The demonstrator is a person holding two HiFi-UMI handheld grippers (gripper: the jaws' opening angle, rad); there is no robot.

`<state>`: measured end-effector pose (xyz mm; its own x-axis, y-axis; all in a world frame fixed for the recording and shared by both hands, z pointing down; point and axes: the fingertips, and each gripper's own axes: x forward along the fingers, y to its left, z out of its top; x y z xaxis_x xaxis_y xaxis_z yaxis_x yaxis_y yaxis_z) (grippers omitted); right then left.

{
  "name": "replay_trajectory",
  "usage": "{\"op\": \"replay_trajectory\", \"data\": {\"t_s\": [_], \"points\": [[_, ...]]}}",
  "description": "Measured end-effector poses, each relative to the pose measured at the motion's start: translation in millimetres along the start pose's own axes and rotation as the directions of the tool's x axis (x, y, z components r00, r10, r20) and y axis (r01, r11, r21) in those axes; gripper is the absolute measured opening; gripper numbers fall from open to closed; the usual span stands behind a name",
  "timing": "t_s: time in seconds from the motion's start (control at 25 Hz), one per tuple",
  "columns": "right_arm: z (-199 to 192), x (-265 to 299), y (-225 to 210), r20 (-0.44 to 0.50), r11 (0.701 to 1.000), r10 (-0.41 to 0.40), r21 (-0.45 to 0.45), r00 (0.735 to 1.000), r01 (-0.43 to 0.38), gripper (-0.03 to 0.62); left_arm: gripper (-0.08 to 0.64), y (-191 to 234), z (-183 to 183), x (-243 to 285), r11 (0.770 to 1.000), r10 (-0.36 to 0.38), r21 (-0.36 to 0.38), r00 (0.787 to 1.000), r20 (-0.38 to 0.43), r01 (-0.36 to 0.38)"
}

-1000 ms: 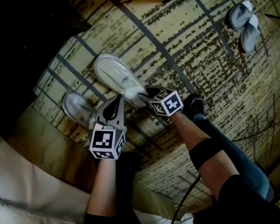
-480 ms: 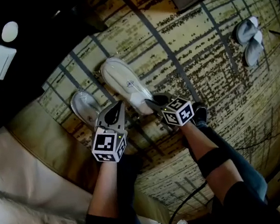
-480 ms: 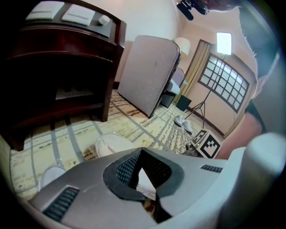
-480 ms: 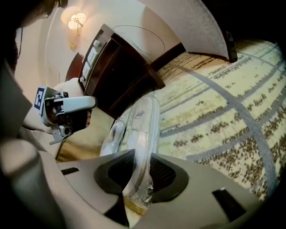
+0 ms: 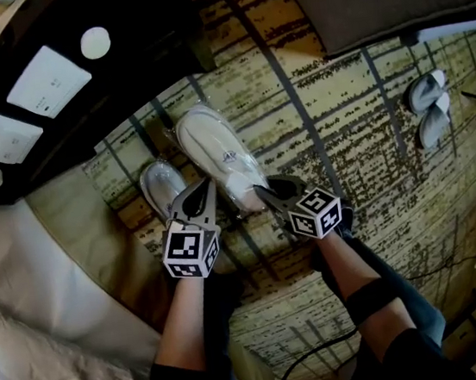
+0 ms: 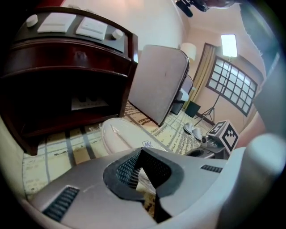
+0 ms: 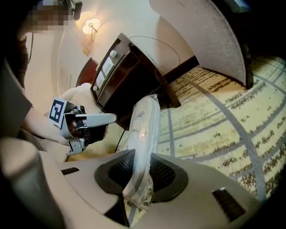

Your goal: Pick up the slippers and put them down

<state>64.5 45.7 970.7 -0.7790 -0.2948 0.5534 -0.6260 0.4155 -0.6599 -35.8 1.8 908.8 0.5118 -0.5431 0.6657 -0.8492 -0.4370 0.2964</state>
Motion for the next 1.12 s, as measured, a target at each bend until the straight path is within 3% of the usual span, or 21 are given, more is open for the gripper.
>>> {"op": "replay_trajectory", "data": {"t_s": [0.24, 0.68, 1.12], "points": [[65.3, 38.0, 8.1, 0.048, 0.999, 0.015, -0.053, 0.999, -0.012, 0.115, 0.001, 23.2, 20.4, -2.9, 0.999, 0.045, 0.027, 0.998, 0.048, -0.046], [181.1, 121.0, 15.4, 0.128, 0.995, -0.011, -0.101, 0.992, 0.024, 0.115, 0.001, 104.1, 56.3, -11.9, 0.984, 0.177, -0.018, 0.973, 0.151, -0.176], [246.2, 177.5, 2.4, 0.207, 0.988, -0.123, -0.065, 0.971, 0.139, 0.117, 0.001, 154.3, 68.7, -19.4, 0.969, 0.245, -0.041, 0.947, 0.210, -0.242]]}}
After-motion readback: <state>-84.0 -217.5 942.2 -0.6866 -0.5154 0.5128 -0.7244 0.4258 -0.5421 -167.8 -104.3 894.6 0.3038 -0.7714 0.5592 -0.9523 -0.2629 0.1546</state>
